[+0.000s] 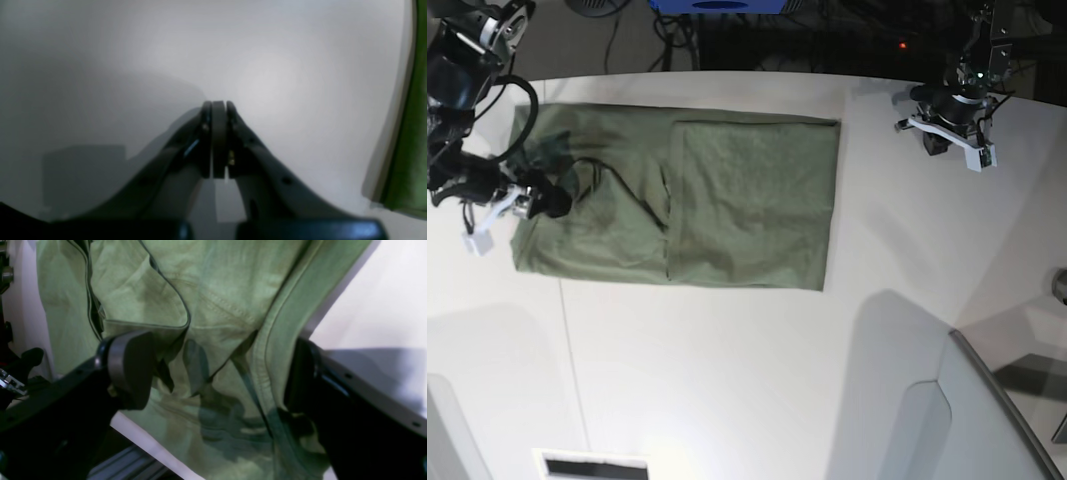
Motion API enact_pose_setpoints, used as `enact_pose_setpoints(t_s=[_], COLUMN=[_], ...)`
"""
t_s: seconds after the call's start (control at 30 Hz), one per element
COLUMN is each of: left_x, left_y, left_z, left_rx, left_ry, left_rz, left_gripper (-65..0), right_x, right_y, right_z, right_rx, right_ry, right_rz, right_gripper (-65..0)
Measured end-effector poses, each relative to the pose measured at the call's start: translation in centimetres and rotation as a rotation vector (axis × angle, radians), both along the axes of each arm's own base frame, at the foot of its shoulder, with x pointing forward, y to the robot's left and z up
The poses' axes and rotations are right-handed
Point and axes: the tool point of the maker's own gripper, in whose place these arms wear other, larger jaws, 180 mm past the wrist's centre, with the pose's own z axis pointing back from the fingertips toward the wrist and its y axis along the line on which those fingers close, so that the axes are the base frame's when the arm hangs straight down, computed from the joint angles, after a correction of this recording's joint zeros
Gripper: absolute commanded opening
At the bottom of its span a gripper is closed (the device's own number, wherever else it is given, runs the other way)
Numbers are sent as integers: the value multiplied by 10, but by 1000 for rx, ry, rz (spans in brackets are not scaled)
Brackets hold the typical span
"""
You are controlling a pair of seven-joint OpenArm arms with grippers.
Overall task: Layout the t-shirt on the table in an organized manner, then fold the t-shirt properly
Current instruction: 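Grasp the strip's other end with the right gripper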
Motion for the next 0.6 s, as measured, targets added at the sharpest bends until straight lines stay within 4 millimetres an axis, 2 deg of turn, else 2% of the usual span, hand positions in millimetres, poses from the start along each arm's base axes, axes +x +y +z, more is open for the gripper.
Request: enact_pose_setpoints(t_s=[0.6], left_x=[0], left_y=[2], left_z=[0], left_rx=[3], left_ry=[0], left_rz=[4], left_gripper=[-650], right_x=[5], right_y=[-25], right_z=[2], right_rx=[-56], right_ry=[-36], right_rz=[-43], right_gripper=[-92])
